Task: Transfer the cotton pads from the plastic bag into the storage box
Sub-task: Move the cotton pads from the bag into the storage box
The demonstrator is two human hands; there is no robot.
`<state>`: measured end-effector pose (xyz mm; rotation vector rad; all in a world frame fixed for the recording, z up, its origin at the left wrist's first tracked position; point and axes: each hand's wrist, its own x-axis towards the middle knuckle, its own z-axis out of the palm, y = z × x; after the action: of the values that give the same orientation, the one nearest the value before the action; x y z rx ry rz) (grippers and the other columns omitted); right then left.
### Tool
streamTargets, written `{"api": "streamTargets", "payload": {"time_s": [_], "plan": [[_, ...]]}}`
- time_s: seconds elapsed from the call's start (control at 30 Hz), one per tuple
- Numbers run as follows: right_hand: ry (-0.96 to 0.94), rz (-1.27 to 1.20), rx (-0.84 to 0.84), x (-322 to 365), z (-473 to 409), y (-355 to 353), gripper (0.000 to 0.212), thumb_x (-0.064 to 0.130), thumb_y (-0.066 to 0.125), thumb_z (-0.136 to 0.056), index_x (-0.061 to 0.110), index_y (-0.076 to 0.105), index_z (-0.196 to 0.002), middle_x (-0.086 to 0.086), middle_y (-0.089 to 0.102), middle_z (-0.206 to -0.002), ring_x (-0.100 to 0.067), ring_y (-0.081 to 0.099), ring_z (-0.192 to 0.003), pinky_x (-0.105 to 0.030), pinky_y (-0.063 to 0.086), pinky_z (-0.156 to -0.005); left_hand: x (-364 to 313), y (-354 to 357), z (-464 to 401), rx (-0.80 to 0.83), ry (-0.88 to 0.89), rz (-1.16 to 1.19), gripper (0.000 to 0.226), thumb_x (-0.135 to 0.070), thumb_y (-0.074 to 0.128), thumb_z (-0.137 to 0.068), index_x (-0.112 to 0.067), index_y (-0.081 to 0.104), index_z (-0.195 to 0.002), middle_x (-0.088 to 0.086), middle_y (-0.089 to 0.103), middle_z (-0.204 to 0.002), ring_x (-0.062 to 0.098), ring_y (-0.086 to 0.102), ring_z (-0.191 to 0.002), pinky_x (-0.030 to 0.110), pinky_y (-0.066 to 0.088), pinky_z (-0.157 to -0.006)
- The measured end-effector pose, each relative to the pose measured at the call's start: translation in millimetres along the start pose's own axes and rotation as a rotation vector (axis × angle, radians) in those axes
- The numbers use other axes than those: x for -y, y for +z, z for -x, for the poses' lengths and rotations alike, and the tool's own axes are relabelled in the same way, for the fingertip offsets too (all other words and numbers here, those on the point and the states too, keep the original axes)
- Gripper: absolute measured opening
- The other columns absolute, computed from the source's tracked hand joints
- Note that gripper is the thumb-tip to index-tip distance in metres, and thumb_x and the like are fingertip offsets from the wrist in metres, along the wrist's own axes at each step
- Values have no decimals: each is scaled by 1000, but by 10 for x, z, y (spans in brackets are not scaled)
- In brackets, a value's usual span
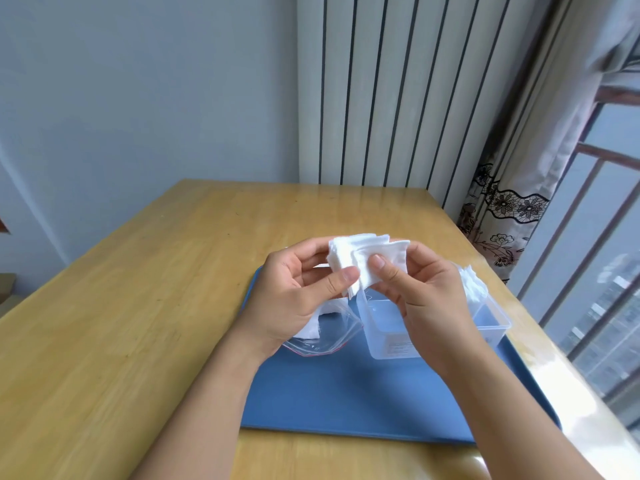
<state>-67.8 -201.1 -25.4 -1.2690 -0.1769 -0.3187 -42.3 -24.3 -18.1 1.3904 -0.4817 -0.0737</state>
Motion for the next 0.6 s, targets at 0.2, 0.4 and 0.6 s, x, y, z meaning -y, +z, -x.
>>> {"api": "streamTargets", "payload": {"time_s": [0.2, 0.4, 0.6], "plan": [[-110, 170, -70, -5, 10, 27, 19, 15, 71, -91, 6, 79, -105, -14, 79, -101, -29, 74, -96, -39, 61, -86, 37, 41, -11, -66, -63, 49, 37, 7, 65, -91, -12, 70, -121, 9, 74, -105, 19, 71, -87, 35, 61, -80], [-202, 236, -81, 112, 5, 3, 10, 27, 74, -79, 21, 77, -86, 6, 76, -81, -9, 63, -69, -21, 52, -67, 87, 79, -46, -162, -117, 68, 32, 4, 62, -94, -13, 69, -120, 10, 72, -107, 20, 70, -92, 37, 61, -86], [-239, 342, -128, 65, -1, 15, 19, 10, 82, -82, 23, 74, -95, 3, 75, -88, -9, 66, -76, -19, 53, -68, 86, 143, -21, -80, -130, 37, 32, 4, 60, -95, -15, 69, -120, 3, 76, -97, 16, 71, -91, 37, 60, -90]]}}
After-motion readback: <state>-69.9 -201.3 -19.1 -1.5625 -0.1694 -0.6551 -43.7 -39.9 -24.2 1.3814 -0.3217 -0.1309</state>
